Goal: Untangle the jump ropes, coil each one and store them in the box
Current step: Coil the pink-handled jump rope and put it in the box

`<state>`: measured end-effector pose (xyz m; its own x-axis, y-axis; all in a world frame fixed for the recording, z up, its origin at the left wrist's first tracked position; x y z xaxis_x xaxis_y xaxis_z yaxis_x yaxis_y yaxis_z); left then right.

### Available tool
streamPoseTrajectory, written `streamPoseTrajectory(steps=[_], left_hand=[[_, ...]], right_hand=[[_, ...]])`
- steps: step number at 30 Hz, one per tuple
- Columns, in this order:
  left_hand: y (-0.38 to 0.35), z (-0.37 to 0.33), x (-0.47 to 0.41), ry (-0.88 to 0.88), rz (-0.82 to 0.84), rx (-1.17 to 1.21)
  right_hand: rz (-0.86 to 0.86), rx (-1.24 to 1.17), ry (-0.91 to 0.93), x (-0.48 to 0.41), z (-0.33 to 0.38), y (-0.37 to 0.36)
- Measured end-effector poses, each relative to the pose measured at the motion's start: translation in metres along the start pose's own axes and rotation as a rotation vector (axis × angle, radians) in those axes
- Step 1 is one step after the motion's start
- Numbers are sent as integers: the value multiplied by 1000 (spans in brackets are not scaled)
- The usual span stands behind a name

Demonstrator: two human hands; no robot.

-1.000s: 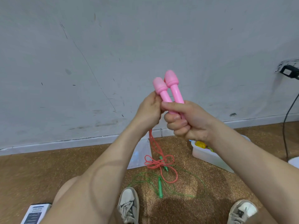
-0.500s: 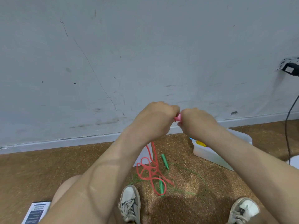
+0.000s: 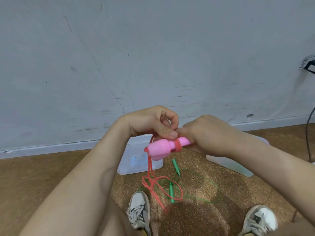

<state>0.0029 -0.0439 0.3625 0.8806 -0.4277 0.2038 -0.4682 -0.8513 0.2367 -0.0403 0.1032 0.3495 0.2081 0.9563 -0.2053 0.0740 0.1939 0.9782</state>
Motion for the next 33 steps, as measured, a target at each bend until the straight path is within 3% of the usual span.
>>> streamPoseTrajectory(steps=[5, 8, 10, 14, 19, 22, 26, 29, 33], left_hand=[[-2, 8, -10, -106, -6, 383], [-4, 8, -18, -71, -138, 383], [3, 15, -20, 9, -278, 330], [8, 22, -25, -41, -382, 693], [-2, 13, -29, -197, -427, 527], [-4, 12, -26, -117, -498, 163], [-13, 1, -25, -46, -605, -326], [-15, -8, -24, 14, -602, -771], [-28, -21, -24, 28, -510, -1172]], right_hand=[[-218, -155, -11, 1, -3, 9], [-266, -216, -81, 1, -5, 10], [-292, -376, -185, 2, -4, 10], [-338, -708, -485, 2, -11, 8], [-265, -1176, -758, 1, -17, 13], [-200, -1425, -879, 6, -34, 14], [-140, -1226, -989, 12, -52, 10], [-158, -804, -971, 12, -62, 7], [-127, -273, -856, 9, -62, 1]])
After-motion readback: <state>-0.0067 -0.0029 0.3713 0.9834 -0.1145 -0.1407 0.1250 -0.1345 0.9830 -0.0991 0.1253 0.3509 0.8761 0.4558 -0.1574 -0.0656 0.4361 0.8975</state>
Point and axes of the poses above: each hand's wrist, its own x-axis away from the middle knuckle, its own y-axis out of the back of the hand, z = x × y, the point moved 3 cm from there along -x, towards the middle knuckle, and after that the axes turned 4 degrees about -y, right-handed, at the moved point
